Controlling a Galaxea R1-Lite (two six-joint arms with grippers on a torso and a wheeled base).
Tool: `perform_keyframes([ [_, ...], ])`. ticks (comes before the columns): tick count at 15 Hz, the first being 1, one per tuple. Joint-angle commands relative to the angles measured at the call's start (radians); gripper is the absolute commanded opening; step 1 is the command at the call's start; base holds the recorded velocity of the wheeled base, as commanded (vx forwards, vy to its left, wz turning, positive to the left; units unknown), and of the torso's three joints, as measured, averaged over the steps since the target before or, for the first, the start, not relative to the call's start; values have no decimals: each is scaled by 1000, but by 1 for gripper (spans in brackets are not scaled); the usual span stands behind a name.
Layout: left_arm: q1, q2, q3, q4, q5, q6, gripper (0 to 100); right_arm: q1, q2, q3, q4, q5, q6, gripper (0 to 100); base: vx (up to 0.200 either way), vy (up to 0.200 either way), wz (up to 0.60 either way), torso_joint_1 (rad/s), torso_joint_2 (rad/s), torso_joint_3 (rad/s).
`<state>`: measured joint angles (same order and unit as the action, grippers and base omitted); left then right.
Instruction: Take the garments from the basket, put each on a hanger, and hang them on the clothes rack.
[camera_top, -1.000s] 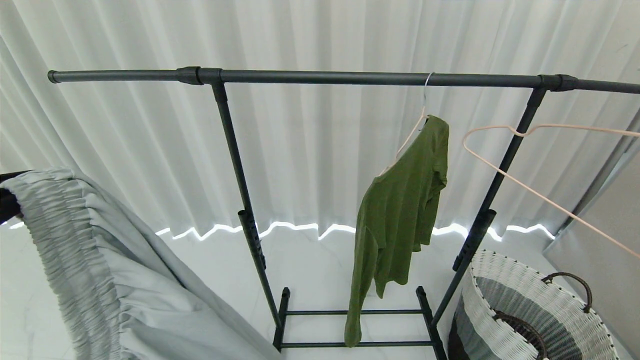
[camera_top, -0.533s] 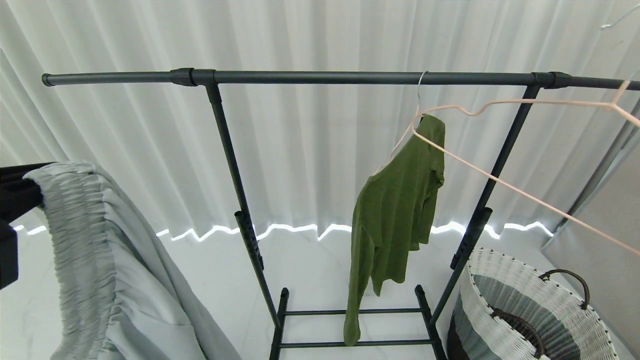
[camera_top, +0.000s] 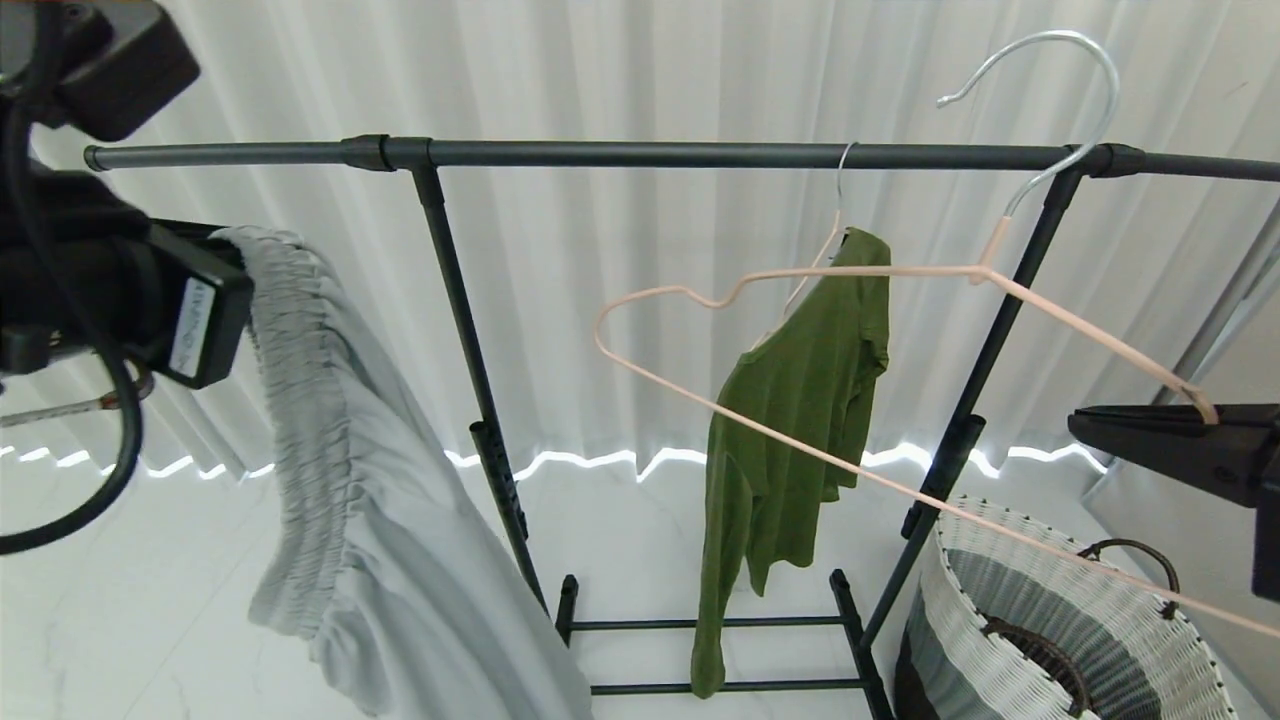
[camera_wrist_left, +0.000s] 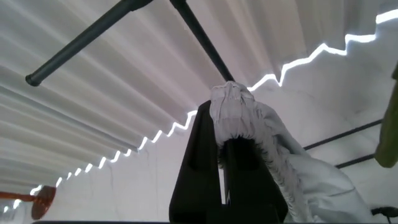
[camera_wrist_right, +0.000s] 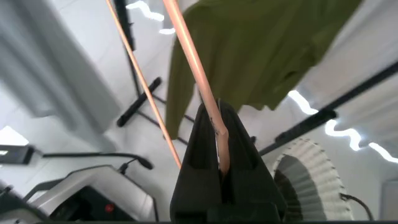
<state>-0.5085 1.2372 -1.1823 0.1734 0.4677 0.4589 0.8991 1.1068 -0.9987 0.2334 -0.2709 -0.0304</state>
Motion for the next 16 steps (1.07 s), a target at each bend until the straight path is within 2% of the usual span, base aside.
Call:
perform_keyframes([
  [1, -15, 145, -94, 0, 5, -92, 0, 37, 21, 0, 0, 1, 6, 0, 0, 0, 0, 0, 0, 0],
  [2, -24, 169, -114, 0, 14, -128, 0, 58, 21, -1, 0, 1, 14, 0, 0, 0, 0, 0, 0, 0],
  [4, -47, 257, -203, 0, 49, -244, 0, 149, 44, -3, -2, -1, 92, 0, 0, 0, 0, 0, 0, 0],
  [6, -50, 309, -275, 0, 62, -298, 0, 195, 70, -21, -2, -1, 136, 0, 0, 0, 0, 0, 0, 0],
  [9, -64, 350, -349, 0, 62, -330, 0, 213, 145, -66, -8, -5, 168, 0, 0, 0, 0, 0, 0, 0],
  [11, -67, 354, -347, 0, 62, -342, 0, 215, 177, -66, -48, -7, 170, 0, 0, 0, 0, 0, 0, 0],
  [16, -67, 357, -349, 1, 108, -327, 0, 207, 202, -58, -43, -25, 172, 0, 0, 0, 0, 0, 0, 0],
])
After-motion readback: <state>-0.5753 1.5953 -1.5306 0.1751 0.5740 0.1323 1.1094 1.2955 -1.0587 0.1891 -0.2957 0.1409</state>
